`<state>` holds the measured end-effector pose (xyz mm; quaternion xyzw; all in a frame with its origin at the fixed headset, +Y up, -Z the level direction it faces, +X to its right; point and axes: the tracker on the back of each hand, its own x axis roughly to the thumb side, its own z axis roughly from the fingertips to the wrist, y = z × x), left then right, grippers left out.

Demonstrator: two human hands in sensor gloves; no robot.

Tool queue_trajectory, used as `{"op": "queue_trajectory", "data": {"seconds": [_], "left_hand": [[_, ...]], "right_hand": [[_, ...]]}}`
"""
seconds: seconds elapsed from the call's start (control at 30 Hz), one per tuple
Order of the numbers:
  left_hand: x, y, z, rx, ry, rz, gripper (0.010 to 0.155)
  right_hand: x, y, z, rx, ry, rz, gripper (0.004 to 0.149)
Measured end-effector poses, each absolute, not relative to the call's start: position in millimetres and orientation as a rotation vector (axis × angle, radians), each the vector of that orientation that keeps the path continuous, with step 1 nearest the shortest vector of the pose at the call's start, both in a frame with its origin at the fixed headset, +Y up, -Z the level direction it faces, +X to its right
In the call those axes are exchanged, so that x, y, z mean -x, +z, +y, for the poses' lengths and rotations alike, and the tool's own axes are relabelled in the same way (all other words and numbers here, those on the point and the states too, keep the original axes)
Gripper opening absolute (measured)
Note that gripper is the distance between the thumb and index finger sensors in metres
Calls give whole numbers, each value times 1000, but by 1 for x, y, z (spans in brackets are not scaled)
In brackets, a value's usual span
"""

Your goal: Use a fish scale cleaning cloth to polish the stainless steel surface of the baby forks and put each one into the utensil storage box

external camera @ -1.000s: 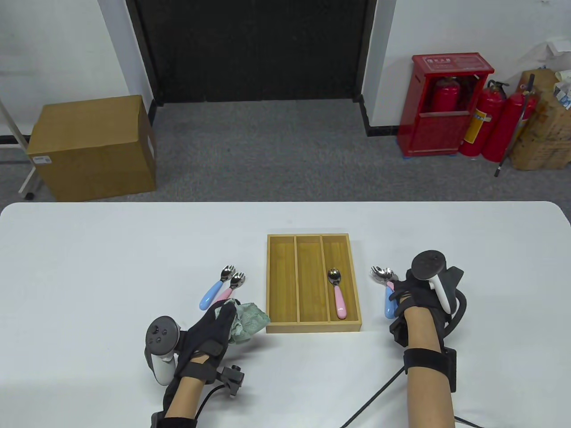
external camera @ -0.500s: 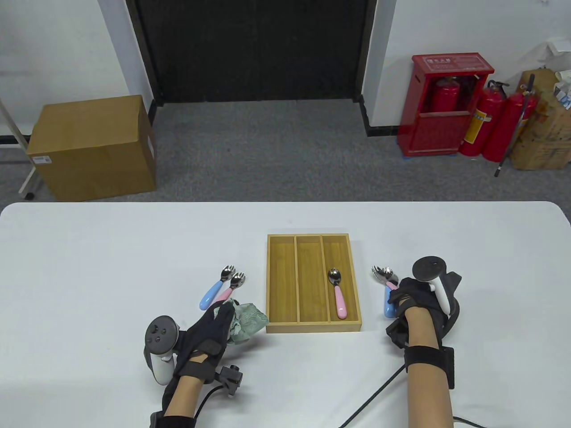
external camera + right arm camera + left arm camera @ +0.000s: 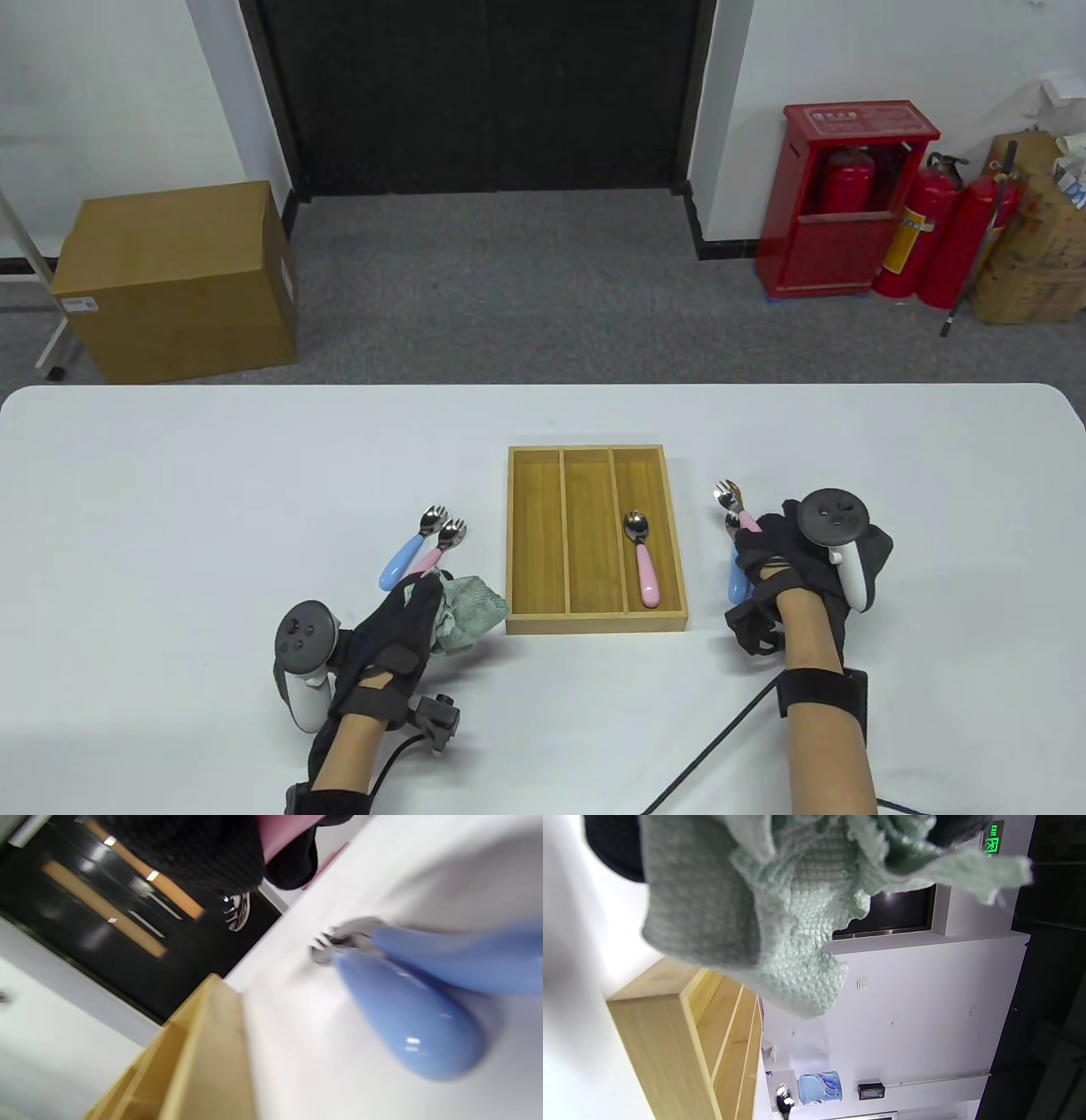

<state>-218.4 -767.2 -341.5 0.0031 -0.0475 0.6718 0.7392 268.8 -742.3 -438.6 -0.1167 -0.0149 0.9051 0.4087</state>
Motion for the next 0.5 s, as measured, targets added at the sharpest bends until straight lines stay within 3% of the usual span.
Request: {"op": "queue_trajectory", "data": {"seconds": [0.23, 0.5], "left_hand": [[209, -341, -767, 36, 1515, -143, 66], [214, -343, -773, 93, 1716, -126, 65]], "right_hand": [[-212, -412, -706, -6, 2143, -129, 45], [-101, -351, -698, -450, 1860, 111, 44]]}}
